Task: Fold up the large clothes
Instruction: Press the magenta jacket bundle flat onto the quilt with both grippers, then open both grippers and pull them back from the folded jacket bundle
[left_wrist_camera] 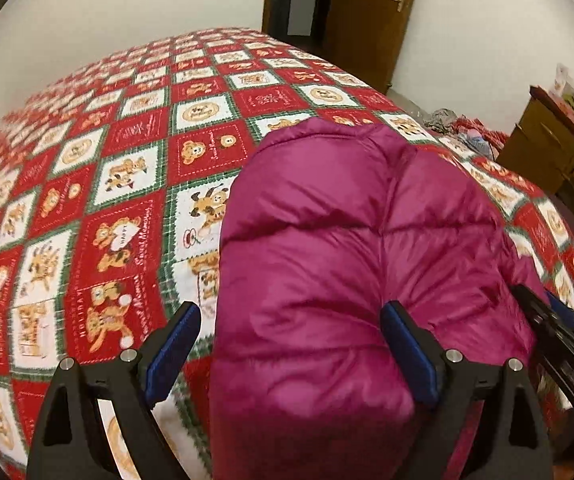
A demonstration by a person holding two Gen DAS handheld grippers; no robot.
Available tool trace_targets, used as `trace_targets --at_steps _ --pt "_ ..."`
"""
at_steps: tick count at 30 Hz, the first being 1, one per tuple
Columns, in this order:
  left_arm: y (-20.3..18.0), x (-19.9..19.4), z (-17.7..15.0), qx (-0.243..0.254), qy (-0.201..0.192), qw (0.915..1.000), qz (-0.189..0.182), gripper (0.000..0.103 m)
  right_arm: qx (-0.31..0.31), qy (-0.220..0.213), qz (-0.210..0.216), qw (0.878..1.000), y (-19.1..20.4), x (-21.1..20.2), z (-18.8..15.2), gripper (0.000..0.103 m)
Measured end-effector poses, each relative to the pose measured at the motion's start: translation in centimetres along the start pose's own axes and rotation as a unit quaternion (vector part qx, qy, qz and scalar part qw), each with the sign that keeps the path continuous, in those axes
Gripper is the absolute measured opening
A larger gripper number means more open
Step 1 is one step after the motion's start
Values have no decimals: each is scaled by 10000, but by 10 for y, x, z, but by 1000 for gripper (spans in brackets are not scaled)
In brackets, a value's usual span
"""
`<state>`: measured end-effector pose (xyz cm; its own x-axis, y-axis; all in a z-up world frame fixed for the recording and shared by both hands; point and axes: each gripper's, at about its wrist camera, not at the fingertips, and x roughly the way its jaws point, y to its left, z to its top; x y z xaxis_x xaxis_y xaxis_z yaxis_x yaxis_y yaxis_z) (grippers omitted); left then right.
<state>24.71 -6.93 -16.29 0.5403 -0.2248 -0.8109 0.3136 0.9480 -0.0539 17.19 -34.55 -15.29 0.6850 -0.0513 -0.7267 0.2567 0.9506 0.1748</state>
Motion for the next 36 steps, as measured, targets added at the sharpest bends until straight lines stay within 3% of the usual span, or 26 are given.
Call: trace_targets --at_steps 5,12,19,26,36 --pt "-2 -19 -16 91 -51 9999 48 92 -140 -262 33 9996 10 -32 -25 54" --pt "-3 -39 -42 147 -124 9998 60 92 -197 -190 -3 9996 21 -45 -66 54" --pt "-1 -54 -64 144 -125 9998 -11 92 -10 6 102 9999 13 -45 -74 57" --pt "-2 -73 -89 449 -256 9986 -75 92 89 -11 207 9997 4 -66 -91 58" --pt "7 -80 -119 236 -114 9993 -263 92 -205 -55 6 9998 10 -89 -116 62"
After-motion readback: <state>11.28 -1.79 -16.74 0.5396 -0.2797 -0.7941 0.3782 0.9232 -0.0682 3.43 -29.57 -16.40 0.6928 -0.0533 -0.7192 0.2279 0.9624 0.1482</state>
